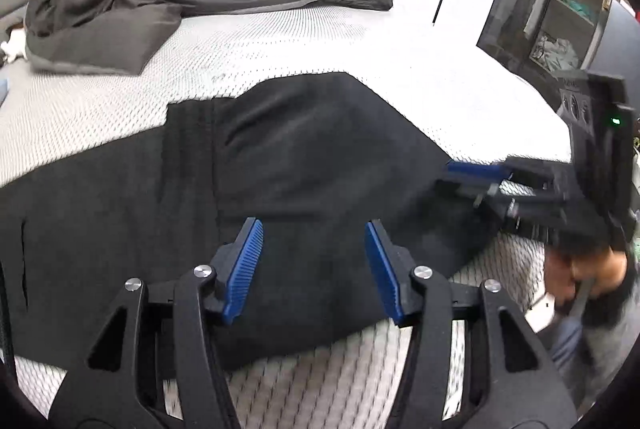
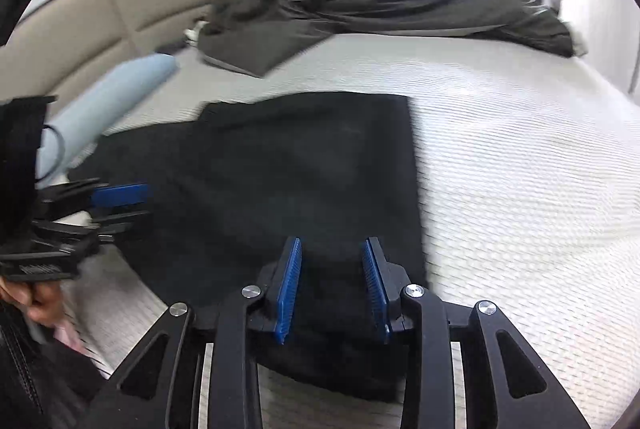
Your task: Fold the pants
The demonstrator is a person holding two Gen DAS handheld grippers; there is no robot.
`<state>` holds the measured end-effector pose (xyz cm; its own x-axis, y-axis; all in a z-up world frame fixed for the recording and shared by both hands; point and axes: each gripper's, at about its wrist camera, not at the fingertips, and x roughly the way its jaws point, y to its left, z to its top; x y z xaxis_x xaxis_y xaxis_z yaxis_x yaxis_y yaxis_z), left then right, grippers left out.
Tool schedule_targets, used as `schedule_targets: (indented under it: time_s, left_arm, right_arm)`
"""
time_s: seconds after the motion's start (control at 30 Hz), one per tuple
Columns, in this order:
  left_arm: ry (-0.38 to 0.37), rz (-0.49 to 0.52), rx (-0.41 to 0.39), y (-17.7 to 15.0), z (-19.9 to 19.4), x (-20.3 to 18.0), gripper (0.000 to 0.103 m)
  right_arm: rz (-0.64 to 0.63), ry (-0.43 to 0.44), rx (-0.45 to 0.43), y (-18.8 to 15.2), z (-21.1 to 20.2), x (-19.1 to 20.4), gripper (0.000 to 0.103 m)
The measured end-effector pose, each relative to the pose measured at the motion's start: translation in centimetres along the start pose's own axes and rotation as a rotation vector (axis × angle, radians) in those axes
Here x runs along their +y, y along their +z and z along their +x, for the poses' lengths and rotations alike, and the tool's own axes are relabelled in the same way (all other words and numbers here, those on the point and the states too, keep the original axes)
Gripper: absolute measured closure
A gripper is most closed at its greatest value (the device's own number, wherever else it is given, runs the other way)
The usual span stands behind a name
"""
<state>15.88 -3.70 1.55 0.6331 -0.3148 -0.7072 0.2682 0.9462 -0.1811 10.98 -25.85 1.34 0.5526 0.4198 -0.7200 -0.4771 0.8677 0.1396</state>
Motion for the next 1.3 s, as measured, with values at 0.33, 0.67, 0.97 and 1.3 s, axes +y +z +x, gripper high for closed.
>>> schedule_targets:
  time_s: [0.33,0.67,0.97,1.3]
  left_arm:
    - [0.096,-0.056,0.117,0.1,2.6,3.2,0.06]
    - [0.08,-0.023,-0.004,3.3,0.6,2.6,0.06]
    - [0.033,-0.086,0.141,3.4,5.9,4.7,0.075]
    - [0.069,-0.113,0.042,4.1,2.1,5.0,0.076]
  right_arm:
    - [-0.09,-0.046,0.106,0.7,5.4,-0.3,0.07]
    - [0.007,0.004,0.023,2.4,2.1,-1.9,0.066]
    - [-0.036,0.045,0.174,3.2,7.6,-0.9,0.066]
    - [0.025,-0.124,0.08,3.5,2.8,-4.0,0.066]
